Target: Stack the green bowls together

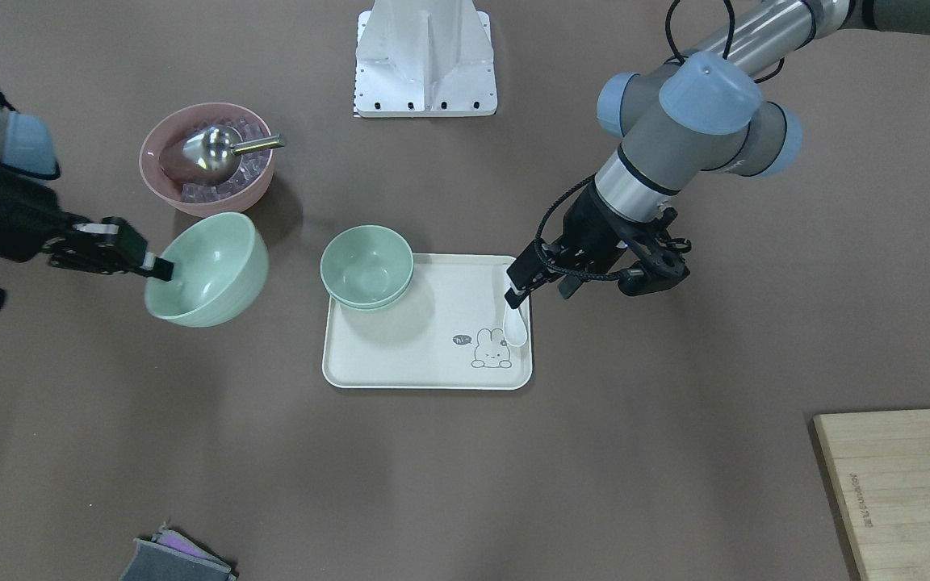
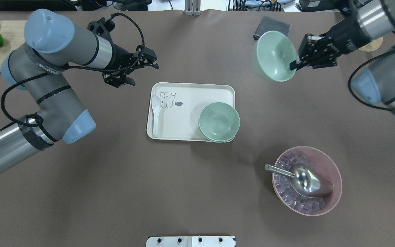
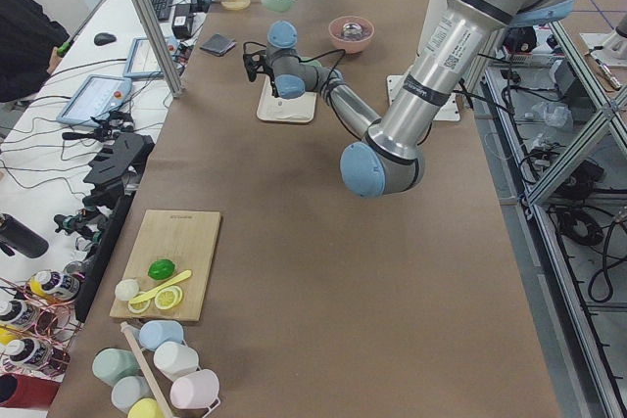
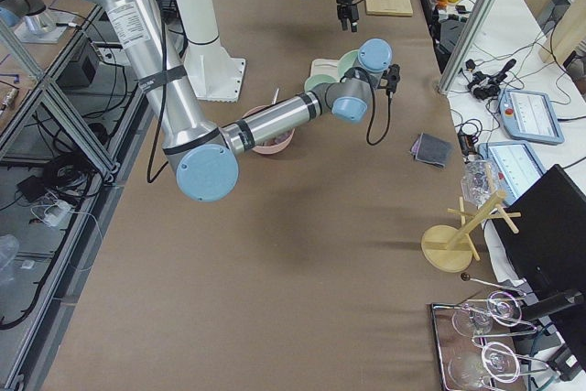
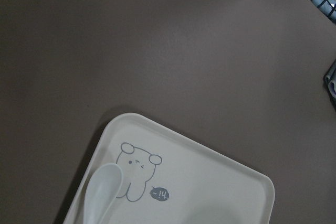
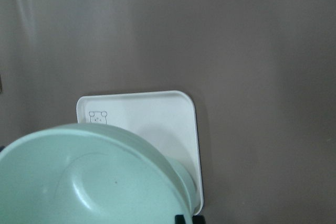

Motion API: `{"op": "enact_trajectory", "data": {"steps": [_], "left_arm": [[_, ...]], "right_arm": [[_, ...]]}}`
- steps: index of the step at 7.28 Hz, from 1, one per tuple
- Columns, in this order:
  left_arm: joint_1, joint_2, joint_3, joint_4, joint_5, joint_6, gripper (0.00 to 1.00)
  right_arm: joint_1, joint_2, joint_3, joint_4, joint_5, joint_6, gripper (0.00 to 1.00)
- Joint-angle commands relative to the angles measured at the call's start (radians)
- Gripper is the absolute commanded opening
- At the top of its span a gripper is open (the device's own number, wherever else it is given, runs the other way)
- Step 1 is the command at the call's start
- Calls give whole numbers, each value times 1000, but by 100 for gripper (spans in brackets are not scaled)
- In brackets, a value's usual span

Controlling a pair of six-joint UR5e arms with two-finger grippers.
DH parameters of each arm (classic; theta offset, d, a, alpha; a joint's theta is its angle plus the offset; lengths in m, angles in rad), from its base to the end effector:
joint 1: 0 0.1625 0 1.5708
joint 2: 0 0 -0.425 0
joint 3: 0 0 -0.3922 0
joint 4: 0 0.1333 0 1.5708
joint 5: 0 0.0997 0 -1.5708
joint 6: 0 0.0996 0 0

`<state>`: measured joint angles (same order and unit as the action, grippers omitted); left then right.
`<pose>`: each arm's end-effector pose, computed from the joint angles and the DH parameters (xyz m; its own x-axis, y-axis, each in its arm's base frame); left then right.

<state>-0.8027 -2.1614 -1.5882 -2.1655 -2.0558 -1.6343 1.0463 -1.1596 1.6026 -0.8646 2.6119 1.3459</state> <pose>0.4076 -0.5470 0.2302 0.2283 -0.3171 -0.9205 0.3493 0.9092 -0.2266 -0.2650 -0.5525 0.3136 0.2094 0.1369 0.9682 0.0037 0.9900 -0.1408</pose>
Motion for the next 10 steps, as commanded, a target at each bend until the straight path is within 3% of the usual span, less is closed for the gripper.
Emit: {"op": "enact_trajectory", "data": {"steps": [1,2,4,10], "left_arm": [[-18,3,2,12,-15,-1,98],[-18,3,8,12,-15,-1,98],[-23,5,10,12,-15,2,98],[-26,18,17,10,-14,4,98]], "right_arm": [[-150,8,17,1,-68,96,0],[-182,8,16,1,-88,98,0],[-245,40,-6,-2,-214,98,0],[-305,52,-38,-1,-242,98,0]]}}
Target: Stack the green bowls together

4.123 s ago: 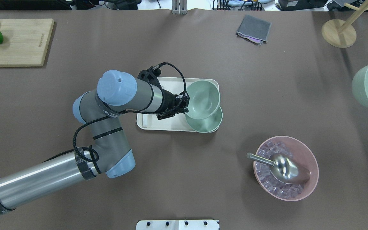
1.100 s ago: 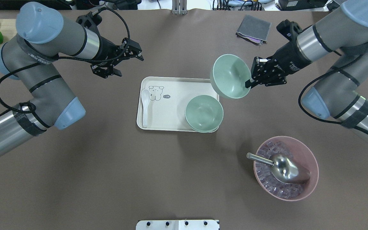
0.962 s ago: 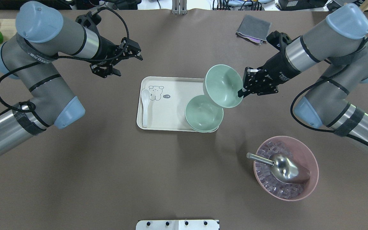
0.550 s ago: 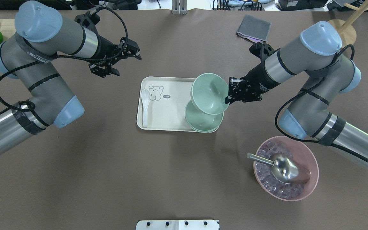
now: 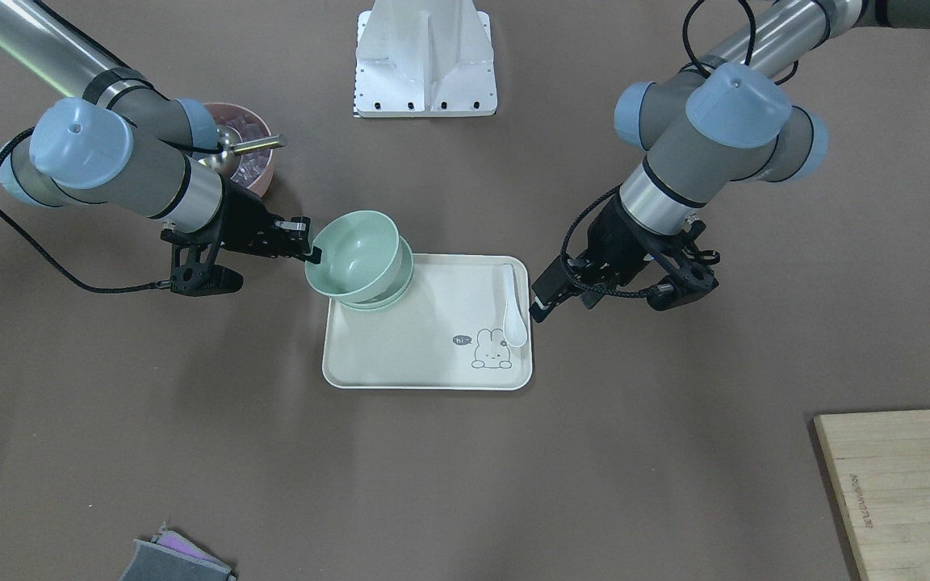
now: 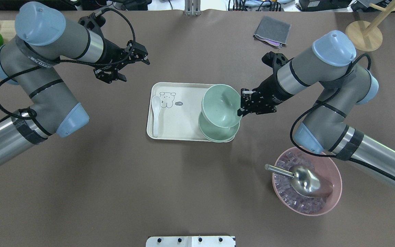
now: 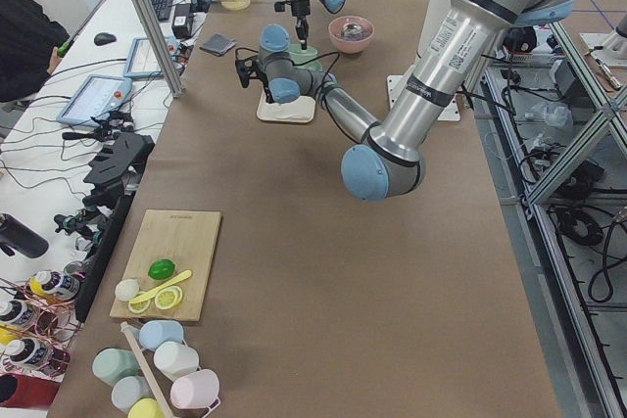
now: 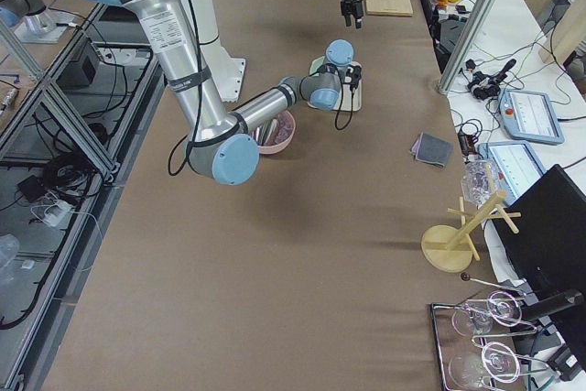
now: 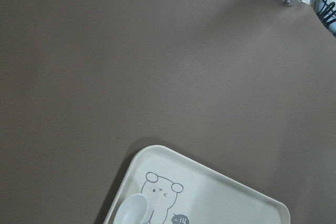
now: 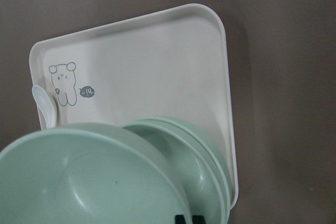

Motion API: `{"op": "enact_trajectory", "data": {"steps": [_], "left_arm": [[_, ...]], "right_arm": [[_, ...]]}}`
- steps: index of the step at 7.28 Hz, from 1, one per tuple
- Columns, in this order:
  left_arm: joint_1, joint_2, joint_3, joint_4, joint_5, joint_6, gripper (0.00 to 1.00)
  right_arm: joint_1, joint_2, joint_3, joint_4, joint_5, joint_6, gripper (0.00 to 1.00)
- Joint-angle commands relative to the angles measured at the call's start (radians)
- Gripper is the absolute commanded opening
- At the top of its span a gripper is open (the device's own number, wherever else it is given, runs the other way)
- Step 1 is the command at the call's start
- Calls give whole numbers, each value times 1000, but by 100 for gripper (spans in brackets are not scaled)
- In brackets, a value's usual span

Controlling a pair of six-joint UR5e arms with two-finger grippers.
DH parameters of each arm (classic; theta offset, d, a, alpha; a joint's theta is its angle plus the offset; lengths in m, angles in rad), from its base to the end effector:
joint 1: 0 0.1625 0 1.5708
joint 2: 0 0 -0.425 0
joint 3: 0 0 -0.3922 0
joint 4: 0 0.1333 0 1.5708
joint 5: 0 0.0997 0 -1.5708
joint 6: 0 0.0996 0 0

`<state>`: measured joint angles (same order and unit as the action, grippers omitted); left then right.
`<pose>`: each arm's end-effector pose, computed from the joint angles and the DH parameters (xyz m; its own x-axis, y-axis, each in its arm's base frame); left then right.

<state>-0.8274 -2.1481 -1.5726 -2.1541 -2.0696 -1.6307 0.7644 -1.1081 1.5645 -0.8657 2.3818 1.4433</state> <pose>0.3972 -0.5586 0.2472 0.2474 -0.3468 -0.9047 0.3648 0.8984 -0.2446 -0.4228 -0.4901 0.3058 0.2845 0.1515 0.9466 0.0399 0.9847 -0.1695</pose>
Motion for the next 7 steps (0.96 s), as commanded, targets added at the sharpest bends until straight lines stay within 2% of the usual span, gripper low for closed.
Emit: {"op": "enact_trajectory", "data": {"steps": [1,5,7], "left_arm": [[-1,7,2,-1,0,0,98],[-1,7,25,-16,2,0,98],[-1,7,25,-17,2,-1,98]], "right_arm": [[-40,1,0,-1,-35,0,0],[-22,-6,20,-12,-15,8,0],[3,-15,29,-68,0,8,0]]}}
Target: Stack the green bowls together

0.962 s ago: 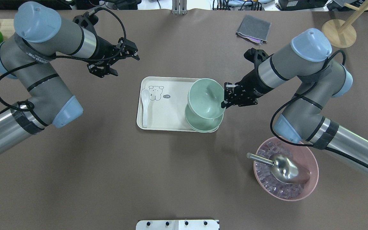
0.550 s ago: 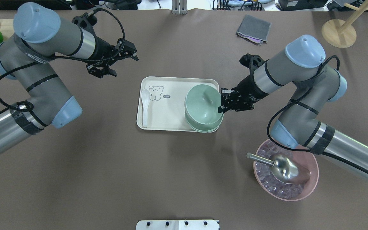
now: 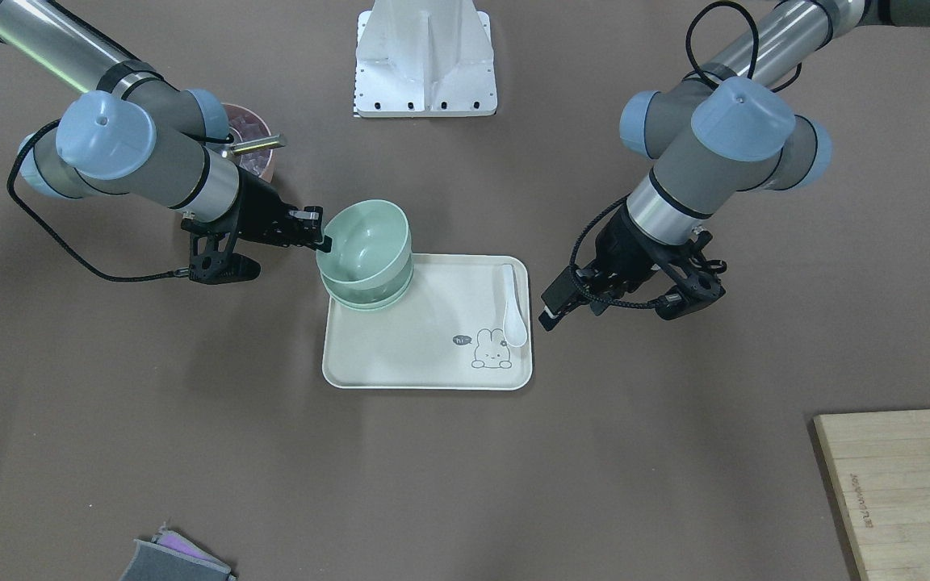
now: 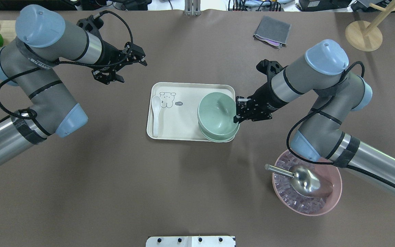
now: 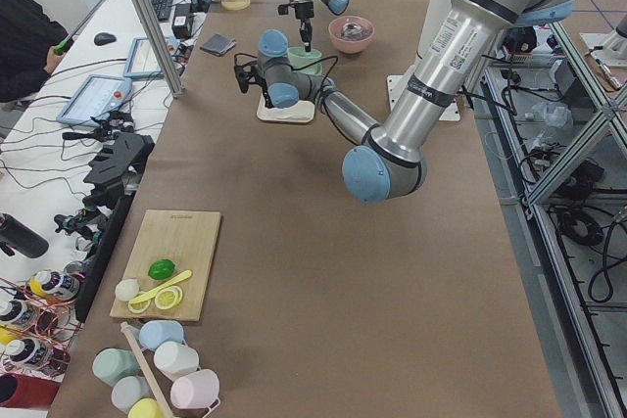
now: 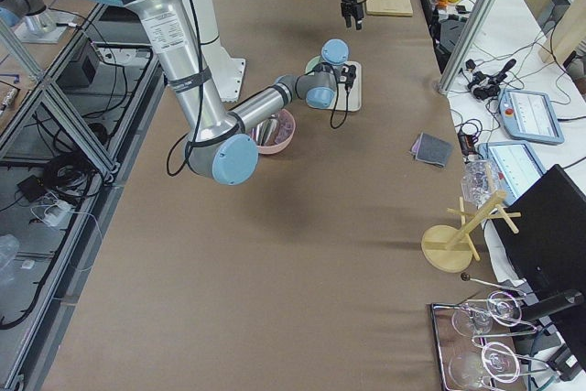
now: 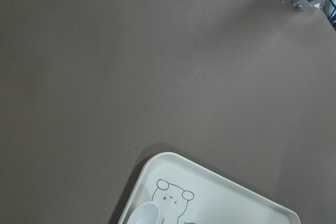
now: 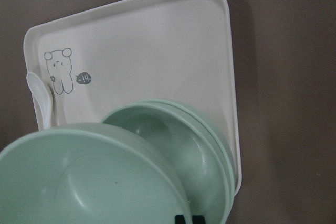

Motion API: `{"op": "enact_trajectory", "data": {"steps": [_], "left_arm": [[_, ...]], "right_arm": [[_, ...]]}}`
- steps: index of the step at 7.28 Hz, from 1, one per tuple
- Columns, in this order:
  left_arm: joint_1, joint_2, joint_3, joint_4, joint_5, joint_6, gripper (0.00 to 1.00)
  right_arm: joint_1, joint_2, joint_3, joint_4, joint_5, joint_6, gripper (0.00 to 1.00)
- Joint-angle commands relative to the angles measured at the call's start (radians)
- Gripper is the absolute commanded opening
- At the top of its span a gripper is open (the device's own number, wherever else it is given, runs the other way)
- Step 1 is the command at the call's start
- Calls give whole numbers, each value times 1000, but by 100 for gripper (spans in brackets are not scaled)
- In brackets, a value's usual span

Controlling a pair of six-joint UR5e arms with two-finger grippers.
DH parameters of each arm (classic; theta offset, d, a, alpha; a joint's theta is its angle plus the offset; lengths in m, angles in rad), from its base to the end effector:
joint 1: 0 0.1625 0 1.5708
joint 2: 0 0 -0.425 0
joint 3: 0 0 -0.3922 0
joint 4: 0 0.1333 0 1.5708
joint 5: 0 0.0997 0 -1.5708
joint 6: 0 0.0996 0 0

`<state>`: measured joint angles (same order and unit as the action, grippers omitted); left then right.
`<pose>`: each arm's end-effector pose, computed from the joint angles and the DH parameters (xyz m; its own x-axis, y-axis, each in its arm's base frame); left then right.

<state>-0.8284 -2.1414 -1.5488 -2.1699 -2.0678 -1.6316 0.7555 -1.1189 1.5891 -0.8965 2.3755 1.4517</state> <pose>0.3998 -0.5627 0.2607 0.2556 -0.3575 -0.8982 0.3700 0.8945 -0.2508 -0.4232 -0.4831 0.3049 0.2986 0.1681 0.9395 0.0380 0.9815 -0.1877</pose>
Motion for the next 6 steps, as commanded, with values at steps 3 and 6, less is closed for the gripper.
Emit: {"op": "enact_trajectory", "data": {"steps": [3,6], "left_arm": [[0,0,0,-4,0,-1,98],[0,6,1,-14,-2,-1,98]], "right_arm": [[10,-1,22,-91,7,-1,0],[-11,8,22,-101,-15,-1,0]]}}
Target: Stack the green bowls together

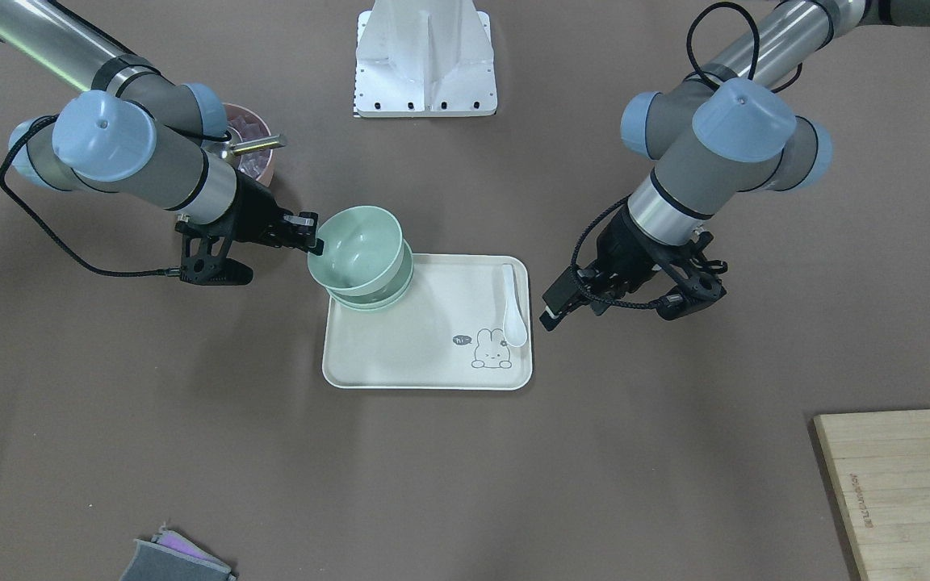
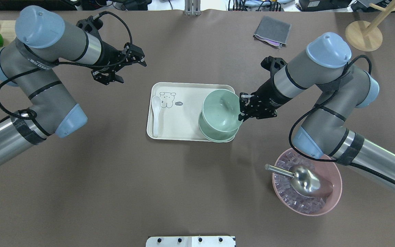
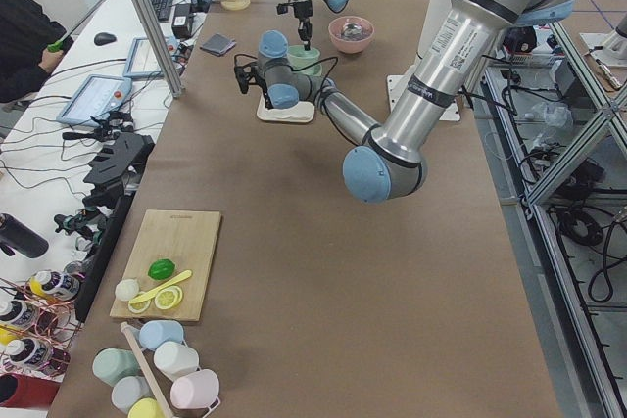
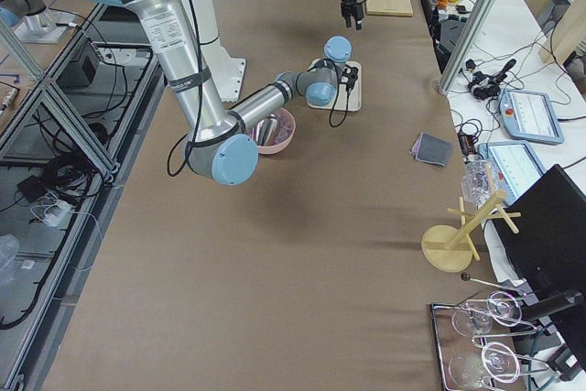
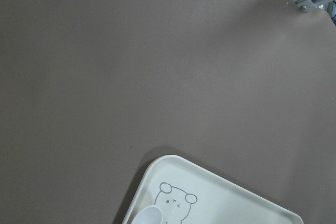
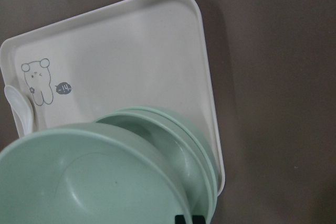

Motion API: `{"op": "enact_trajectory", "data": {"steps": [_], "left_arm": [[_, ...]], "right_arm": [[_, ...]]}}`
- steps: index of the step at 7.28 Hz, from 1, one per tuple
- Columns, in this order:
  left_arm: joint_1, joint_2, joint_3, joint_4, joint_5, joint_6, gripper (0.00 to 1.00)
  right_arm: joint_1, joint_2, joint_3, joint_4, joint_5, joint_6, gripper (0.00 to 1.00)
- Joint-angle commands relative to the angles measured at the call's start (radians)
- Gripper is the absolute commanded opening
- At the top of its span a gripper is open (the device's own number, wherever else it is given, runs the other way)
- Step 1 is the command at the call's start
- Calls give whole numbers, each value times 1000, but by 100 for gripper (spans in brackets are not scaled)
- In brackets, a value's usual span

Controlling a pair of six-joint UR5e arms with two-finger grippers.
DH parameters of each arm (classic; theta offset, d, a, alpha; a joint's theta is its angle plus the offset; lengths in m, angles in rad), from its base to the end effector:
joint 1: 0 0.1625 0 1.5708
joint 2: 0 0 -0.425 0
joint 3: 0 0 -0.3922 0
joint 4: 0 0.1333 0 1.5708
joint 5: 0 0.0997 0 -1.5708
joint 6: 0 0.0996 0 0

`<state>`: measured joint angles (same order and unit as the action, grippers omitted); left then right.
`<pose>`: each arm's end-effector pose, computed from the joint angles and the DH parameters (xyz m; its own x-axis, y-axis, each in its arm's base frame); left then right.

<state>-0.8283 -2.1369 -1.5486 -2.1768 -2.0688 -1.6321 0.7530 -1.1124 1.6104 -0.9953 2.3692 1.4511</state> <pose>0.3994 -0.5620 0.2630 0.2541 -0.3565 -0.8991 0.3688 0.8951 -0.2507 -0.4255 -0.4837 0.3018 0.3477 0.2117 0.9134 0.0238 0.9719 -0.2343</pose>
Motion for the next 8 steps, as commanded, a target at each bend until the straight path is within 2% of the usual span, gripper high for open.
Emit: {"op": "enact_trajectory", "data": {"steps": [1,6,7,8], "left_arm": [[0,3,1,-8,1,0,98],[0,8,1,-12,-1,1,98],[0,9,2,-23,-1,1,98],[0,9,5,-23,-1,1,98]], "right_arm": [[-17,3,0,-2,-15,0,0],[-30,-4,-7,1,-25,-2,2],[-32,-6,-4,4,-36,0,99],[-32,-7,-3,7,-57,-5,100]]}}
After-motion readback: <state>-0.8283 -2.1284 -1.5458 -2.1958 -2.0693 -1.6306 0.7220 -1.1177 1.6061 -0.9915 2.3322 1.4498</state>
